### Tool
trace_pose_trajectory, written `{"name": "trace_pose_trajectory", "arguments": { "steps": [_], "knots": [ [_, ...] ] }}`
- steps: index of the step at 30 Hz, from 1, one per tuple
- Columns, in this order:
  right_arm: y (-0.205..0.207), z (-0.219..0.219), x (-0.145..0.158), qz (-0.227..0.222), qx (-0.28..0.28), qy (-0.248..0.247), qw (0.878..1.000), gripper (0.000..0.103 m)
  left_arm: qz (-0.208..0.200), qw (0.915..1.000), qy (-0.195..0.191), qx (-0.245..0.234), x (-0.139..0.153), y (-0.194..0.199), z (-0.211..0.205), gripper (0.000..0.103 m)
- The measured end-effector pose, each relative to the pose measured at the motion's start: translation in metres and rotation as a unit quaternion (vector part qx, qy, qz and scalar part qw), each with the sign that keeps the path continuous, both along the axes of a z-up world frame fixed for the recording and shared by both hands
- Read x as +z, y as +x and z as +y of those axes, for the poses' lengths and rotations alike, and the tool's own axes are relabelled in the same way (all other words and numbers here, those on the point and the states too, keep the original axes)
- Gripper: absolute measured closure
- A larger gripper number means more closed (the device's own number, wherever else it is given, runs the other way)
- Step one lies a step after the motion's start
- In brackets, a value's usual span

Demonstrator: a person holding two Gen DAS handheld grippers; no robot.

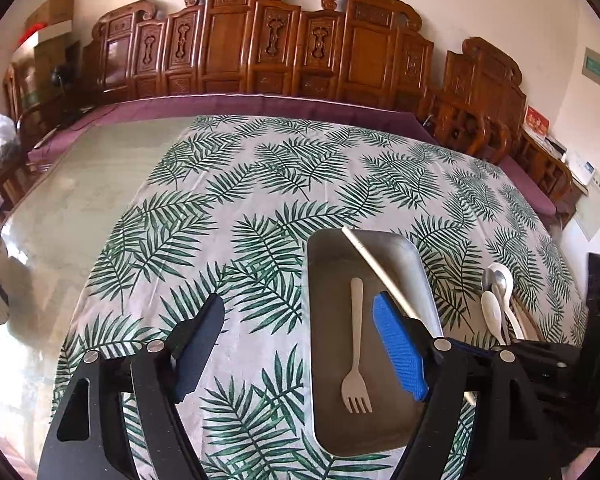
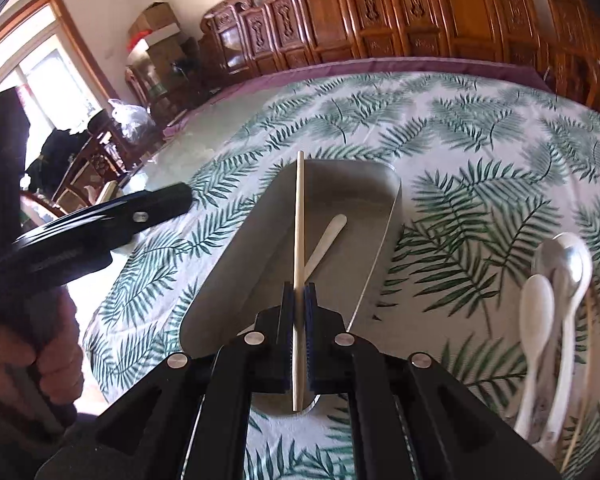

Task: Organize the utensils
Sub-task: 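Carry the fork into the grey tray and open the left gripper while the right drops the chopstick there, then return the left gripper to the pile and grasp a white plastic spoon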

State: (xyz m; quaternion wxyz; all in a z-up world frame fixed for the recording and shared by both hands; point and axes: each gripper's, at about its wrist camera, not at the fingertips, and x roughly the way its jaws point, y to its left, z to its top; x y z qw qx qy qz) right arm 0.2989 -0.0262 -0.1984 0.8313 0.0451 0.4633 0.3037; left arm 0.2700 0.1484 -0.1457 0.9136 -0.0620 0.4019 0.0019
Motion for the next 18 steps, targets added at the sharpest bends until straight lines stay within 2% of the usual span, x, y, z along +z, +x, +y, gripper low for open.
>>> {"name": "trace_pose_trajectory", "arguments": {
  "steps": [6, 9, 15, 18],
  "knots": [
    [0.01, 0.003, -0.02, 0.037, -0.005, 0.031, 0.999, 0.093, -0.001, 1.0, 0.001, 0.0, 0.001, 0.0, -0.001, 0.029],
    [0.01, 0.001, -0.019, 0.036, 0.004, 0.051, 0.998, 0.093, -0.002, 1.0, -0.001, -0.002, 0.001, -0.001, -0.003, 0.029],
    [-0.005, -0.028, 0.006, -0.02, 0.012, 0.031, 0.999, 0.093, 0.0, 0.9999, 0.005, -0.013, -0.002, -0.002, -0.016, 0.028],
    [-0.014, -0.057, 0.022, -0.055, 0.009, 0.002, 0.998, 0.093, -0.001, 0.9996, 0.003, -0.03, -0.002, -0.002, -0.03, 0.016]
  ]
}}
